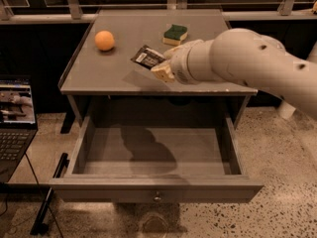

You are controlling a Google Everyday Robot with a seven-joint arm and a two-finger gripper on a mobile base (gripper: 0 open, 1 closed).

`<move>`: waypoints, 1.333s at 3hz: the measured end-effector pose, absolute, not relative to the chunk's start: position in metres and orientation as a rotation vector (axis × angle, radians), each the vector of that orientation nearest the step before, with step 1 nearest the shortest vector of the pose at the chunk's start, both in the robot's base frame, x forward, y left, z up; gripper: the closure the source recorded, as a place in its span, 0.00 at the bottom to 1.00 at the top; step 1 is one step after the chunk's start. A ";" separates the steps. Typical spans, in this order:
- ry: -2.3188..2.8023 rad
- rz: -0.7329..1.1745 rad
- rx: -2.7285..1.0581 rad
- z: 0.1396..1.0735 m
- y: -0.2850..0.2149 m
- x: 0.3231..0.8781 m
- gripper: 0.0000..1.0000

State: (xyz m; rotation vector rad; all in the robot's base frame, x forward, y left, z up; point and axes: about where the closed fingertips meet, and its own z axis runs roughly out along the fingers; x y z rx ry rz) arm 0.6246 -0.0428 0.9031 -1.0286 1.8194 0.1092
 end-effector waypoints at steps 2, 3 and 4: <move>1.907 0.233 -0.970 0.856 -0.015 0.717 1.00; 1.911 0.241 -0.968 0.852 -0.012 0.723 0.82; 1.911 0.241 -0.968 0.852 -0.012 0.723 0.58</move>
Offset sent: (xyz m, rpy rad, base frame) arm 0.1434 0.0435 -0.0886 0.1148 0.2115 -0.0286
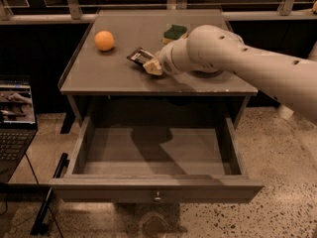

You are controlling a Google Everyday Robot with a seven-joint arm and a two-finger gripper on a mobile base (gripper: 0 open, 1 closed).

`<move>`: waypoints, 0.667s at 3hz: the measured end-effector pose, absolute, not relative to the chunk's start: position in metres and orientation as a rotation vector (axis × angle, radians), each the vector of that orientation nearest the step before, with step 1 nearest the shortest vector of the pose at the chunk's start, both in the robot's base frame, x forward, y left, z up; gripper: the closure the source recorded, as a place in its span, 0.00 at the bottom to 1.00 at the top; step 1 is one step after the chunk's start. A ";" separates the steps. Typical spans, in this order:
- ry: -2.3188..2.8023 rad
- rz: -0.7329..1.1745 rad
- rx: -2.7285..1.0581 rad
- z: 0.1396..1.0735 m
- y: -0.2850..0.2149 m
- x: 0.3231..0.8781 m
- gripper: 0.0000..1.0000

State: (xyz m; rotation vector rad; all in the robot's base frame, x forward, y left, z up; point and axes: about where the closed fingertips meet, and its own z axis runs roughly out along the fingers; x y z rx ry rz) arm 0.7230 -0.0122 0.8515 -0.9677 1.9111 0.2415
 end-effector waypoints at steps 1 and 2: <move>1.911 0.242 -0.968 0.852 -0.012 0.723 0.36; 1.911 0.242 -0.968 0.852 -0.012 0.723 0.13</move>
Offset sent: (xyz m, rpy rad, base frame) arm 0.0000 0.0000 0.0000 0.0000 0.0000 0.0000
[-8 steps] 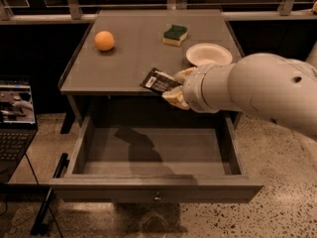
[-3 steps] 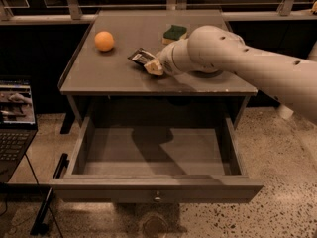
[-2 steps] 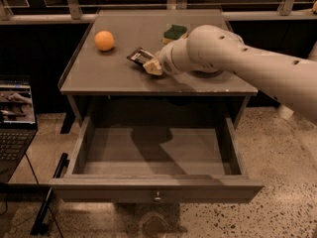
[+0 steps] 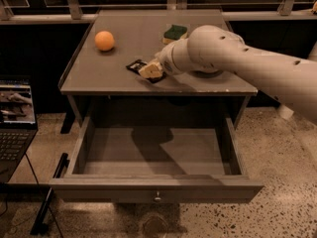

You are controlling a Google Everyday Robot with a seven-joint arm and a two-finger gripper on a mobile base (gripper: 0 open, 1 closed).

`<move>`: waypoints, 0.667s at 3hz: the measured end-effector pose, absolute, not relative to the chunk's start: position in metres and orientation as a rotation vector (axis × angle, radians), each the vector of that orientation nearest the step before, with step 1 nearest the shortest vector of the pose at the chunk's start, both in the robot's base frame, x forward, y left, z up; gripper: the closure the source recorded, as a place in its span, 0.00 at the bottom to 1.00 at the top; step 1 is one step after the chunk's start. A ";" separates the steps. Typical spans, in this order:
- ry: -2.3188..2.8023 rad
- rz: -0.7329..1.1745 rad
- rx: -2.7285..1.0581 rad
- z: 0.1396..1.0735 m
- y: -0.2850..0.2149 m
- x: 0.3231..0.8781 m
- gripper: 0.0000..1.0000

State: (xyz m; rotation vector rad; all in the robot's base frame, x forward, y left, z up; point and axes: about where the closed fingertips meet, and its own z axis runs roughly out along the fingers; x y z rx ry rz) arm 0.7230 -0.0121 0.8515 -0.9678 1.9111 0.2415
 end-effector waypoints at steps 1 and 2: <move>1.911 0.242 -0.968 0.851 -0.012 0.723 0.00; 1.911 0.242 -0.968 0.851 -0.012 0.723 0.00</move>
Offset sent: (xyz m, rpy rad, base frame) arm 0.0000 0.0000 0.0000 0.0000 0.0000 0.0000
